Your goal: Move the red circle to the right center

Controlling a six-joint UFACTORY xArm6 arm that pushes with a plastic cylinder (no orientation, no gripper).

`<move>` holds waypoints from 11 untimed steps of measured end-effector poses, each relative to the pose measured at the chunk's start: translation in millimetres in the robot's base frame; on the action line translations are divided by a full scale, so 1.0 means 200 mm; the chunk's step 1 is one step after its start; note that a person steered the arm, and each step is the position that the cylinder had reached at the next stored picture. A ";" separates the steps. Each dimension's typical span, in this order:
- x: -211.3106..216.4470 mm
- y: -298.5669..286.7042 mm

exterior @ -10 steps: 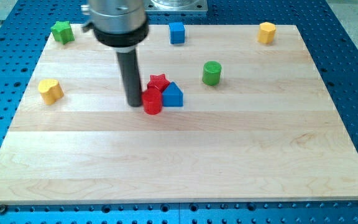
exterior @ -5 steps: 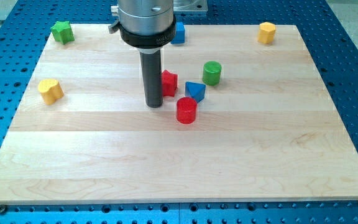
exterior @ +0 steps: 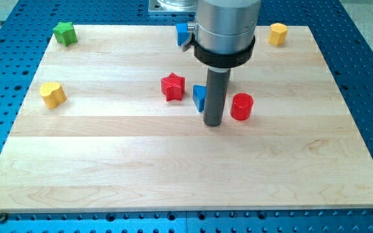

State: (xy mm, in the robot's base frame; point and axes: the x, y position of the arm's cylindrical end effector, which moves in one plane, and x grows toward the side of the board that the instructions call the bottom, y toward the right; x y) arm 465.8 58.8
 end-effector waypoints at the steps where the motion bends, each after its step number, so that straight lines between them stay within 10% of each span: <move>1: -0.04 0.26; 11: -0.36 0.73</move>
State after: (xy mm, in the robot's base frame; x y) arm 393.1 204.6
